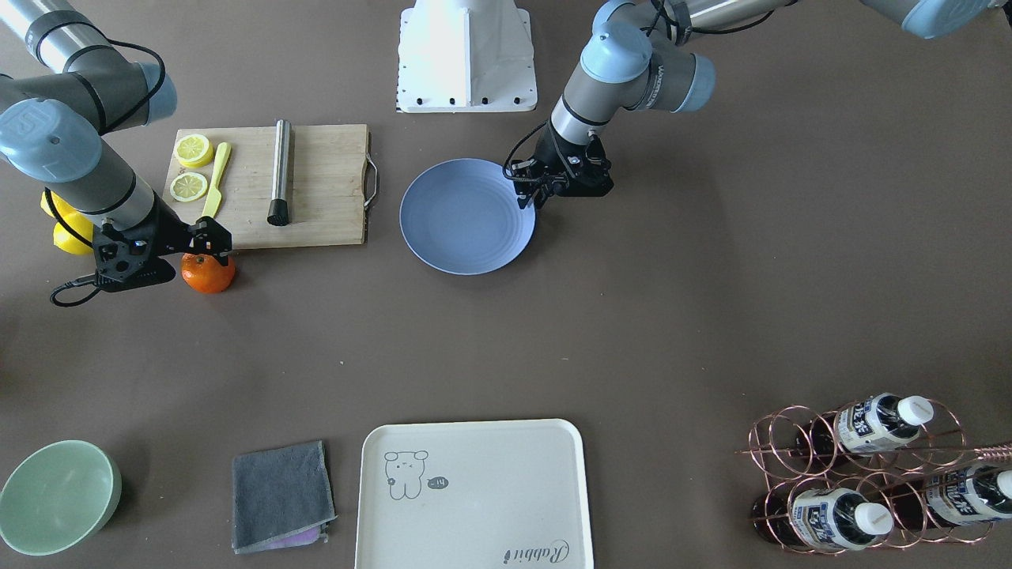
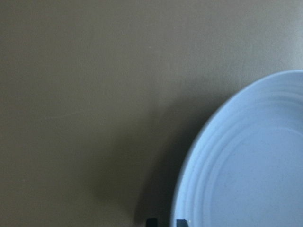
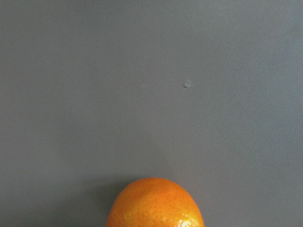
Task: Pick orange to plate
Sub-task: 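Close the right gripper on the orange and lift it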
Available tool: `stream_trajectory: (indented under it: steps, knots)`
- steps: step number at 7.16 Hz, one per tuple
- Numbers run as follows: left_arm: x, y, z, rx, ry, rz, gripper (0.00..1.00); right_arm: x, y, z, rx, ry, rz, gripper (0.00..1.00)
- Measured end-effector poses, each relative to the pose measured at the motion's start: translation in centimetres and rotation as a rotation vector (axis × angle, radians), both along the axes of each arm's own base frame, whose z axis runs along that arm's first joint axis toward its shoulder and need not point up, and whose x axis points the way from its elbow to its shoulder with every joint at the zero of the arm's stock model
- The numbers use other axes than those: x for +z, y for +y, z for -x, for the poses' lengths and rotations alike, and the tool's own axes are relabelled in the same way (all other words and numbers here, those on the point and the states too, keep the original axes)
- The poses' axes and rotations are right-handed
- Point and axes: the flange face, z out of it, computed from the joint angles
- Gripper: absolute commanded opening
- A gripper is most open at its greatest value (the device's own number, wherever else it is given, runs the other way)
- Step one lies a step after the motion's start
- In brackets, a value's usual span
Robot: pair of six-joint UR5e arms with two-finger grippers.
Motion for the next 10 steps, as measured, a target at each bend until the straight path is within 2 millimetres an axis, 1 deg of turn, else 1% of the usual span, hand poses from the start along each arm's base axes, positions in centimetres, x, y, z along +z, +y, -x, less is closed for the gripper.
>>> stream_trajectory:
  steps: [2, 3, 4, 5, 6, 7, 8, 9, 10]
  knots:
    - [-1.0, 0.0, 0.0, -0.001, 0.015, -0.005, 0.96, 0.0, 0.0, 0.2, -0.001, -0.003, 0.006, 0.92]
    - [-1.3, -0.1, 0.2, -0.002, 0.021, -0.006, 0.96, -0.1, 0.0, 0.4, -0.004, -0.004, 0.006, 0.8]
    - [-1.5, -0.2, 0.4, -0.005, 0.025, -0.007, 0.96, -0.2, 0.0, 0.7, -0.007, -0.005, 0.006, 0.08]
    - [-1.7, -0.2, 0.6, -0.007, 0.03, -0.009, 0.96, -0.4, 0.0, 1.0, -0.009, -0.008, 0.004, 0.0]
    - [-1.9, -0.3, 0.8, -0.01, 0.035, -0.011, 0.96, -0.8, -0.1, 1.1, -0.009, -0.013, 0.0, 0.0]
    - [-2.2, -0.4, 1.1, -0.012, 0.041, -0.014, 0.96, -1.9, -0.2, 1.2, -0.01, -0.028, -0.009, 0.0]
    - [-2.6, -0.4, 1.6, -0.015, 0.049, -0.017, 0.96, -4.0, -0.2, 0.8, -0.003, -0.053, -0.015, 0.0]
    - [-3.0, -0.6, 2.5, -0.022, 0.061, -0.022, 0.96, -7.5, -0.1, 0.6, 0.025, -0.09, -0.003, 0.0]
    - [-3.2, -0.7, 3.7, -0.03, 0.071, -0.025, 0.96, -11.7, 0.1, 2.4, 0.065, -0.129, 0.025, 0.0]
